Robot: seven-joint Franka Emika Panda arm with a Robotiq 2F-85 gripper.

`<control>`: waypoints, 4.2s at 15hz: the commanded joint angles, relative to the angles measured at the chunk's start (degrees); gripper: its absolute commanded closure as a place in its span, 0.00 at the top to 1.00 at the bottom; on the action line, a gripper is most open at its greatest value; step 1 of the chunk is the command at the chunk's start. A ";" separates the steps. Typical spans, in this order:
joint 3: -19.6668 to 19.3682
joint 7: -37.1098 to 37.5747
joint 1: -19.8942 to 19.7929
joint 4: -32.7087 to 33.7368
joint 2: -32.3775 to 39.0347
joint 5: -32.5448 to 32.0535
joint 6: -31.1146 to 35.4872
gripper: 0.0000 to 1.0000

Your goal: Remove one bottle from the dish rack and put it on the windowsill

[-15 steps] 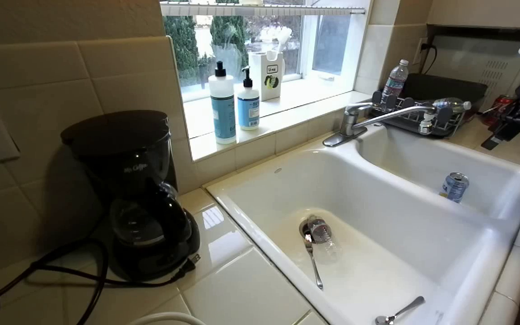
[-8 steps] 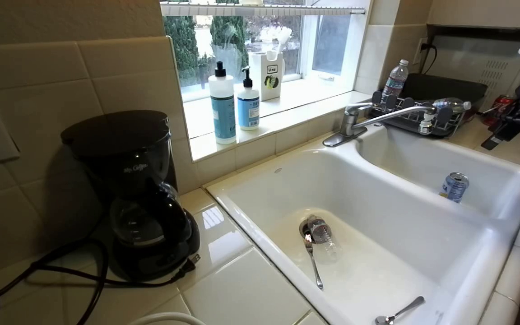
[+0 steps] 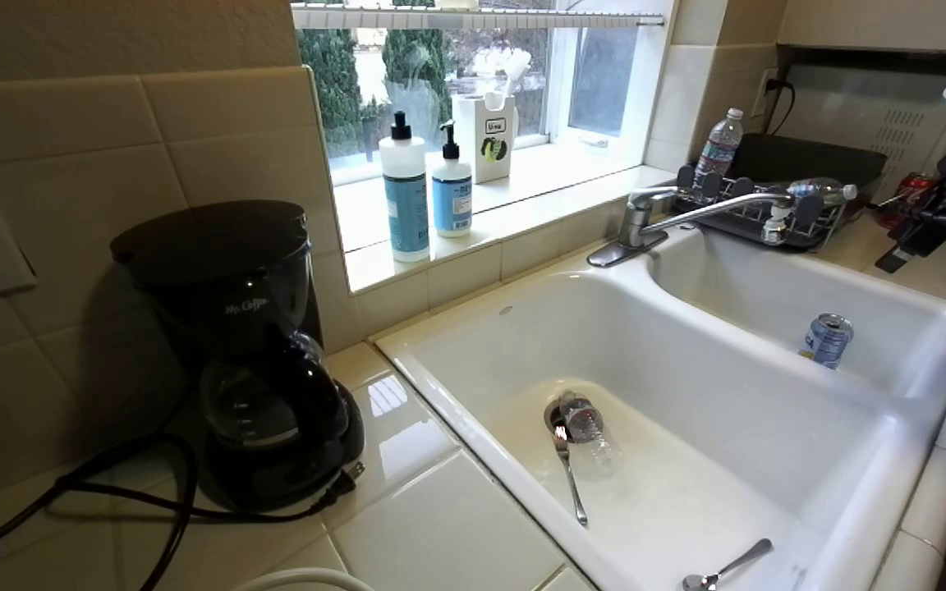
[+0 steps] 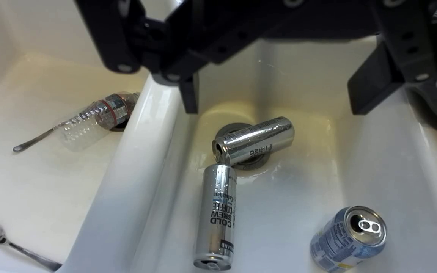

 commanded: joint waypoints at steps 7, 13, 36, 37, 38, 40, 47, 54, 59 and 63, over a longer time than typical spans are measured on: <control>0.09 1.85 -2.42 1.40 -0.34 0.12 -1.50 1.00; -2.82 1.81 -6.67 9.64 -2.12 1.39 -4.10 1.00; -16.65 -11.56 -1.47 32.43 10.35 7.87 -5.88 1.00; -18.40 -14.59 0.00 34.55 12.72 9.89 -6.98 1.00; -19.92 -17.34 1.36 36.31 14.81 12.31 -8.11 1.00; -22.27 -20.25 3.32 40.84 19.93 17.87 -10.57 1.00; -18.97 -17.25 -3.42 56.20 40.62 17.13 -22.96 1.00; -12.11 -15.65 -11.44 57.81 45.68 14.84 -22.83 1.00; -7.08 -15.66 -14.58 60.51 51.07 19.10 -24.68 1.00; -4.13 -12.16 -16.09 62.18 54.17 17.76 -26.02 1.00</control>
